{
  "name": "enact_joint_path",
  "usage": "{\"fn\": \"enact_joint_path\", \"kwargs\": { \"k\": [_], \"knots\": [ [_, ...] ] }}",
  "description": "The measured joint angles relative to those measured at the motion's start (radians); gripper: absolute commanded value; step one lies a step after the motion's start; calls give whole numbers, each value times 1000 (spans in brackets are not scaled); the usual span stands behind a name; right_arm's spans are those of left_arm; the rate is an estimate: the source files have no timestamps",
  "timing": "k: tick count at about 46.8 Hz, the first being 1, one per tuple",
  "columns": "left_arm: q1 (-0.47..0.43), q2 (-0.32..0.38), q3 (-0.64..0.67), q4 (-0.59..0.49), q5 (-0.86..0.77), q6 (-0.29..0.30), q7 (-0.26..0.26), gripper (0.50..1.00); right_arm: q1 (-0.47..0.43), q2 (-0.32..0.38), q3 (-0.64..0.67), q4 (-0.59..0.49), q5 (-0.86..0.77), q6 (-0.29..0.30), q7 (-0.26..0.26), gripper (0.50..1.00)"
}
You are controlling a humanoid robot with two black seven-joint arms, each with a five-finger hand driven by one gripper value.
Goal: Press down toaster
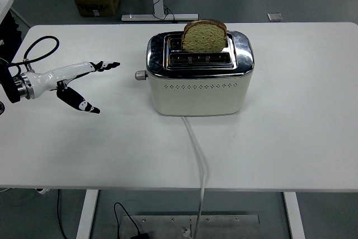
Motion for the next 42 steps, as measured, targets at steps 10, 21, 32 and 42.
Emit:
{"fn": "enact_joint_path", "kwargs": {
  "k": [10,21,32,42],
  "knots": [
    [-3,-14,1,1,2,1,-1,1000,0,0,0,-1,0,0,0,998],
    [-7,-41,16,-2,11,1,-1,1000,0,0,0,-1,0,0,0,998],
    [-5,-50,18,-2,34,1,0,1000,0,0,0,0,0,0,0,998],
    [-3,-61,18,-13,35,1,-1,1000,0,0,0,0,0,0,0,998]
  ]
}}
